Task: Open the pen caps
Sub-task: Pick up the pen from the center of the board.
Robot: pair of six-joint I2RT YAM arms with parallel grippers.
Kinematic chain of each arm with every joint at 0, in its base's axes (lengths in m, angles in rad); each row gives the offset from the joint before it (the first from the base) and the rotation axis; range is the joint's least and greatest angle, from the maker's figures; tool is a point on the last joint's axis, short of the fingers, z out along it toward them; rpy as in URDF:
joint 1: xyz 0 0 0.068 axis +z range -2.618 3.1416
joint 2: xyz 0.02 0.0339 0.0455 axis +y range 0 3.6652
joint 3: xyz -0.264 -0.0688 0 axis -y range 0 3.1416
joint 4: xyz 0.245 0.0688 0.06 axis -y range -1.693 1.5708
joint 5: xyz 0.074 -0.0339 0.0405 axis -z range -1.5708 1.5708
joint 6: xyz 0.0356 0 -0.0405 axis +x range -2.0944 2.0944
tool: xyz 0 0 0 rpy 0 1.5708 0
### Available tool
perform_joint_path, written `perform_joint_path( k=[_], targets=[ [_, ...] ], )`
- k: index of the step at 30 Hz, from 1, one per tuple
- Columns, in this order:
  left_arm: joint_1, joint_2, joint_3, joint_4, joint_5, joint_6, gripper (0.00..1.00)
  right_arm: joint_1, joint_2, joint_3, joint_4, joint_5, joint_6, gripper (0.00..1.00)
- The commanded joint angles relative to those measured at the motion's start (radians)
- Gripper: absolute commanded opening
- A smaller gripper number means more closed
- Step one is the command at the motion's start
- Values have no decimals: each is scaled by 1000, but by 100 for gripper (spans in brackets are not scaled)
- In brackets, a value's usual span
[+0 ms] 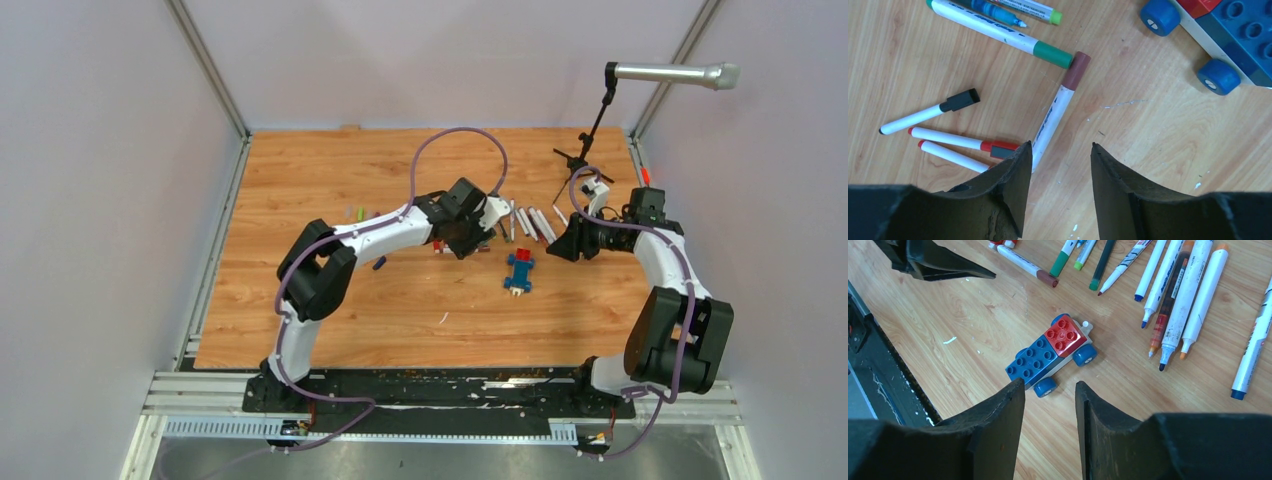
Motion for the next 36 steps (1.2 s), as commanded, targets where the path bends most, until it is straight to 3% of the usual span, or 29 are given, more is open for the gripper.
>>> perform_joint_path(
  k=[1,24,30,36],
  targets=[
    [-9,42,64,27,-40,47,53,-6,4,39,8,-42,-24,43],
    [-11,201,179,-20,2,59,30,-8,12,39,2,-42,-27,43],
    [-11,212,163,-29,10,45,29,-10,9,41,1,-43,-27,43],
    [-11,205,120,-24,16,7,35,-12,5,41,0,-48,-28,43]
  ],
)
